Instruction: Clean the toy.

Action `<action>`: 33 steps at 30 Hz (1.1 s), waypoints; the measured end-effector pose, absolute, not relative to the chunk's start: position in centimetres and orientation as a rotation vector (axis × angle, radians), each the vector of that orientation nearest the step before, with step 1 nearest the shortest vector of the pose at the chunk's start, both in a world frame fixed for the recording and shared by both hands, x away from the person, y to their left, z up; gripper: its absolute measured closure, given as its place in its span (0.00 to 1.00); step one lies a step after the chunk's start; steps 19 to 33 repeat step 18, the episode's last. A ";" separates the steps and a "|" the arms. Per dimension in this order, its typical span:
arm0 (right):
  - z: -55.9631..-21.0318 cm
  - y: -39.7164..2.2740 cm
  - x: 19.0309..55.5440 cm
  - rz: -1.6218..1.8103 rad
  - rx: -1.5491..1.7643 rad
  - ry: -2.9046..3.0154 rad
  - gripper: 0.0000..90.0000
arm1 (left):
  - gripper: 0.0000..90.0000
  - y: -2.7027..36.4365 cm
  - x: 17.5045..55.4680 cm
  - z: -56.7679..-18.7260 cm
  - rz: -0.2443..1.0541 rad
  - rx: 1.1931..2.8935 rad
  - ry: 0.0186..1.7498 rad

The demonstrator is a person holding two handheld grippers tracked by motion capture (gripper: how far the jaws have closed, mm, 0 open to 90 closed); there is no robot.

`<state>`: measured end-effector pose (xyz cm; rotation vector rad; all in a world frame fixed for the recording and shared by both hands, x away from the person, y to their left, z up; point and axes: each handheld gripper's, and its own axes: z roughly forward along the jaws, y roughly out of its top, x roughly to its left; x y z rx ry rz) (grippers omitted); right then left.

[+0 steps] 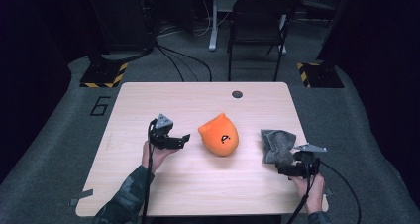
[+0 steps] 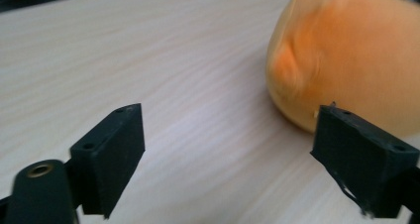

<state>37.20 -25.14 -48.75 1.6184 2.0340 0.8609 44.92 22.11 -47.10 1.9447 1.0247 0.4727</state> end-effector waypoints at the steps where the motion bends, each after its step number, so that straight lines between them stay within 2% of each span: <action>1: -49.1 -25.1 37.0 0.836 1.606 2.054 0.00 | 0.12 22.5 44.4 -47.5 0.472 1.957 1.027; 9: -51.3 -25.6 36.0 0.808 1.549 2.076 0.00 | 0.12 25.6 42.3 -50.5 0.457 2.042 1.093; 12: -51.6 -25.7 36.1 0.822 1.574 2.078 0.00 | 0.08 26.7 42.2 -51.6 0.429 2.053 1.146; 18: -52.2 -25.7 36.3 0.774 1.594 2.085 0.00 | 0.05 28.1 42.1 -52.6 0.433 2.067 1.181; 33: -52.2 -25.7 36.3 0.774 1.594 2.085 0.00 | 0.05 28.1 42.1 -52.6 0.433 2.067 1.181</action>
